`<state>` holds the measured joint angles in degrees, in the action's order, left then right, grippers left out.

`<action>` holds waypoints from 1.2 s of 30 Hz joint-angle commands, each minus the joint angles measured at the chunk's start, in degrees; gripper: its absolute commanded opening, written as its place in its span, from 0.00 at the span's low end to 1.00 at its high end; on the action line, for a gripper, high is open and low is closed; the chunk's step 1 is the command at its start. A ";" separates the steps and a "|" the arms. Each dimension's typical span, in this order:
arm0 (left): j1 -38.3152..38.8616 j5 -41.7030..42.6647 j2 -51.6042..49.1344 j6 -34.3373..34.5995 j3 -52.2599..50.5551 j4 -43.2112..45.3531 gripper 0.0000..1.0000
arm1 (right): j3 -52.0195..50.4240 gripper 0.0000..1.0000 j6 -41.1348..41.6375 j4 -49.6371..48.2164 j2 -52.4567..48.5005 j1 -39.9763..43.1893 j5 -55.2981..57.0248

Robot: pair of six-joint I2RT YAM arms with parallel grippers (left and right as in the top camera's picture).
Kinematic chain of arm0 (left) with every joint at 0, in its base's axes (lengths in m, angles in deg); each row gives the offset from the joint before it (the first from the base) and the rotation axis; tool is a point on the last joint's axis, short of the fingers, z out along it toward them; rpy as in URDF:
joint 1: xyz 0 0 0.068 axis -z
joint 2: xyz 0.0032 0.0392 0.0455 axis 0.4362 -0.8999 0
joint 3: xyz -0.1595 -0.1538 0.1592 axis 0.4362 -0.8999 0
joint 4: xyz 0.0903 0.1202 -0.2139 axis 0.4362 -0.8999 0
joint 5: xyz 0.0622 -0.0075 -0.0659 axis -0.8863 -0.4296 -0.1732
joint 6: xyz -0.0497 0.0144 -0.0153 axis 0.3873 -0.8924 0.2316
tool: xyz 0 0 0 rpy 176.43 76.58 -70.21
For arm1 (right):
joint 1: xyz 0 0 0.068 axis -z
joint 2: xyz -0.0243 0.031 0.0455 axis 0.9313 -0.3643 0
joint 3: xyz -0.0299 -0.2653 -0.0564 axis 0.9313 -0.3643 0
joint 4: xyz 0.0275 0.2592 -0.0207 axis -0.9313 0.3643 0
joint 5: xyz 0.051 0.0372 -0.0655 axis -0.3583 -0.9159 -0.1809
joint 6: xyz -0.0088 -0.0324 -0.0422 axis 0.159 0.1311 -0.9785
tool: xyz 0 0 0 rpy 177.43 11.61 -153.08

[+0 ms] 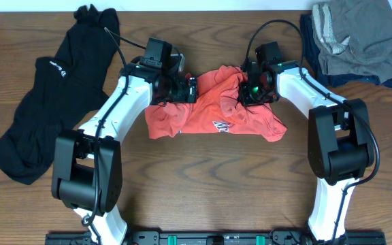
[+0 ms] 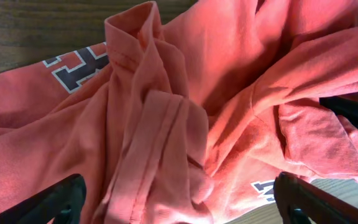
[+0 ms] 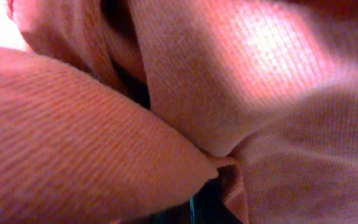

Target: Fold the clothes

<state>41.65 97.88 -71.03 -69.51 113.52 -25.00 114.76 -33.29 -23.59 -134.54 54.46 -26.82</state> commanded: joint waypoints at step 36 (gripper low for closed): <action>1.68 -1.18 1.25 -4.39 -1.75 -9.20 0.15 | 6.34 0.43 -2.40 11.15 19.52 4.90 8.48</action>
<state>41.02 96.78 -69.44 -73.60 112.14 -34.55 121.03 -35.32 -12.75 -115.07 59.10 -19.06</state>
